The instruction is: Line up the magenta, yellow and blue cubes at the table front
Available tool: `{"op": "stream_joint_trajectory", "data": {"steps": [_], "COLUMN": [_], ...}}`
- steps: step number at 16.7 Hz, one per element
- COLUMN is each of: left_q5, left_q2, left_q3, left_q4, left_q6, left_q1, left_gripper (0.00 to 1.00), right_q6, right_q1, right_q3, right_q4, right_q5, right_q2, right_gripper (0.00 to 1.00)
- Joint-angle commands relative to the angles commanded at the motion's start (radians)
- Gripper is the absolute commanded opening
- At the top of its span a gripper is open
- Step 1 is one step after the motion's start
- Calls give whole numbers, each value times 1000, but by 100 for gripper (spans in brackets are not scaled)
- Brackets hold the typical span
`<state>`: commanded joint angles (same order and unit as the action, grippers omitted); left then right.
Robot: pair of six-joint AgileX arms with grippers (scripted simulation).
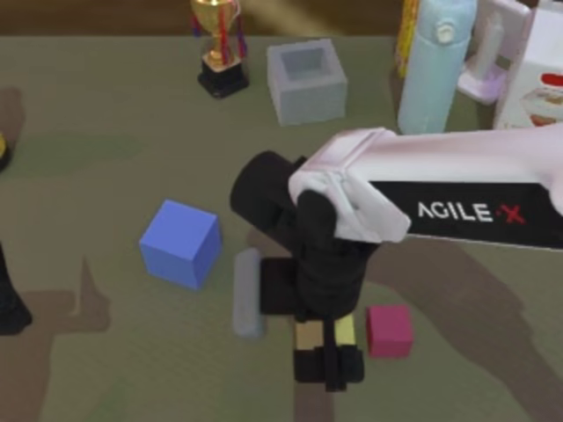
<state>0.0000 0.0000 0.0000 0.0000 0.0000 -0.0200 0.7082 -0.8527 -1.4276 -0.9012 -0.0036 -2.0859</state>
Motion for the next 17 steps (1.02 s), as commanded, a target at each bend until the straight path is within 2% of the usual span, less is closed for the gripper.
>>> {"op": "stream_joint_trajectory", "data": {"steps": [10,17], "left_q5": [0,0], "left_q2": [0,0], "left_q3": [0,0], "left_q4": [0,0], "left_q6": [0,0], "left_q1": [0,0], "left_gripper": [100,100], "right_q6": [2,4], "right_q1": [-1,-5], "right_q3": [-15,-163], "right_q4": [-18,-243], "right_q5": [0,-1], "right_q2": [5,78], "right_gripper": [100,100]}}
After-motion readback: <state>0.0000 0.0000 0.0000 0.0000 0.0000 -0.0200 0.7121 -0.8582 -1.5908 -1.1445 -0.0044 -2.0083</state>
